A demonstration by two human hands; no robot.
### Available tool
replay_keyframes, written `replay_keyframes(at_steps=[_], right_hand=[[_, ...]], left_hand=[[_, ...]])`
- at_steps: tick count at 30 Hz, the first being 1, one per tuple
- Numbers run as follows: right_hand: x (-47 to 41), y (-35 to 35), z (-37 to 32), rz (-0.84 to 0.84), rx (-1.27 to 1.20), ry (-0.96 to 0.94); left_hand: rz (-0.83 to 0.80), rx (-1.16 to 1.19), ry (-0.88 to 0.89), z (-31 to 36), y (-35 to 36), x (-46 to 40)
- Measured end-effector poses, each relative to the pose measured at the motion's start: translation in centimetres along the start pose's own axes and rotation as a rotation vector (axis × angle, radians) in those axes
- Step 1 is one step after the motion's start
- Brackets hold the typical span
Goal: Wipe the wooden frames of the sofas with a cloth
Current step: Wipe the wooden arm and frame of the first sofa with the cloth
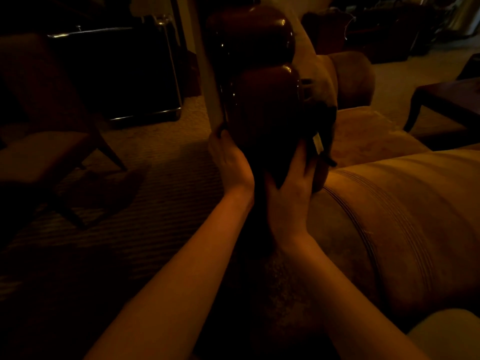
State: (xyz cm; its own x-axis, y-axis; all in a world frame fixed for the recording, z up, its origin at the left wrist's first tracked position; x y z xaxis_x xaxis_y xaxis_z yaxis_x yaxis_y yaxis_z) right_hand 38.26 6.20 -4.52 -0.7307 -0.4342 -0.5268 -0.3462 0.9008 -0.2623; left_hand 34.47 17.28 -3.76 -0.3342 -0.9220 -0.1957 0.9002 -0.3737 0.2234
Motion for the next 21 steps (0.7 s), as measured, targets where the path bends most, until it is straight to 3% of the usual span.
replay_keyframes(at_steps=[8, 16, 21], right_hand=[[-4.4, -0.5, -0.4, -0.001, -0.3, 0.067], [-2.2, -0.1, 2.5, -0.139, -0.378, 0.188], [-3.4, -0.2, -0.7, -0.035, -0.398, 0.082]], left_hand=[[-0.142, 0.122, -0.028, 0.5, -0.1, 0.1], [-0.097, 0.053, -0.024, 0.6, 0.0, 0.1], [-0.06, -0.019, -0.012, 0.0, -0.1, -0.5]])
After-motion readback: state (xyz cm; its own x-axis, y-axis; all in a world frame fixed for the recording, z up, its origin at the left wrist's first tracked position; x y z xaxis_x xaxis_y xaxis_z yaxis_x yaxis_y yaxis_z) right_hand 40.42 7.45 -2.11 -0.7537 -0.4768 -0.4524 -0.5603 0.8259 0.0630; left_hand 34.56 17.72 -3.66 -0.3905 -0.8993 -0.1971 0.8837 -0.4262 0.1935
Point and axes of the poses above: each hand's wrist, its own x-axis away from the middle knuckle, its own y-axis out of the palm, z = x × y, the point moved 5 cm from there along -x, towards the middle knuckle, and after that the axes turned 8 degrees about -z, right-handed, at the moved point
